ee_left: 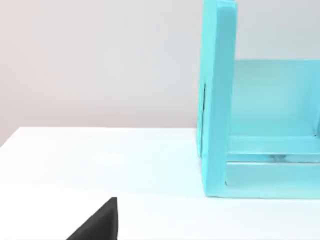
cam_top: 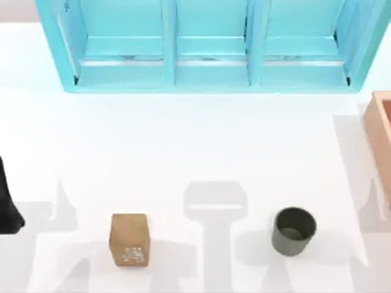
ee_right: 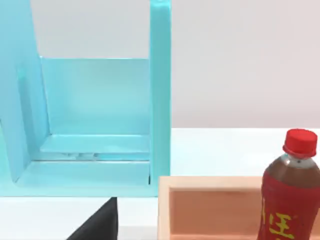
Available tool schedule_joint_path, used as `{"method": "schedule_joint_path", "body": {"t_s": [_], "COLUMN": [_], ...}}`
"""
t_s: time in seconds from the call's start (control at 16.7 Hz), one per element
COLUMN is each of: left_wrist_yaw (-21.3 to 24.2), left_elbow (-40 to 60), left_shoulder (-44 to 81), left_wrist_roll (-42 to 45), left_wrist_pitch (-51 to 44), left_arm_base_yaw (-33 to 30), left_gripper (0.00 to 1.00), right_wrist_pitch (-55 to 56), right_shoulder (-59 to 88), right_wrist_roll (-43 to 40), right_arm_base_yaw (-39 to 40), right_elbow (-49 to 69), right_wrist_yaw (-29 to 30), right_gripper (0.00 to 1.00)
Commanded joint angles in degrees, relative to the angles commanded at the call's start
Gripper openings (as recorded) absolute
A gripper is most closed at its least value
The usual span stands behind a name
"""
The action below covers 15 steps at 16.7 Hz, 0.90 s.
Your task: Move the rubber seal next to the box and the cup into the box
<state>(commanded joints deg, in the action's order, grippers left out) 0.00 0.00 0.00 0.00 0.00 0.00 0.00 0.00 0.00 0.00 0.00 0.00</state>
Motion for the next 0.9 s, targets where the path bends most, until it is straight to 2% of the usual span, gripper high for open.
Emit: {"method": "schedule_joint_path", "body": {"t_s": [0.24,0.42,0.9], "left_wrist_yaw": [0.00,0.00,0.00], "left_elbow": [0.00,0.00,0.00], "left_shoulder": [0.00,0.00,0.00], "left_wrist_roll": [0.00,0.00,0.00], "left_wrist_pitch": [0.00,0.00,0.00], "left_arm_base_yaw": [0.00,0.00,0.00], "left_gripper": [1.00,1.00,1.00], "right_wrist_pitch": [-0.93,-5.38,-28.02], "right_shoulder": [1.25,7.26,40.50], "right_wrist_roll": [0.40,2.64,15.27], "right_arm_base_yaw": [0.82,4.82,23.54], "right_elbow": [1.29,7.98,44.78], "right_wrist_yaw": [-0.31,-1.78,-6.99], "right_gripper": [1.00,1.00,1.00]}}
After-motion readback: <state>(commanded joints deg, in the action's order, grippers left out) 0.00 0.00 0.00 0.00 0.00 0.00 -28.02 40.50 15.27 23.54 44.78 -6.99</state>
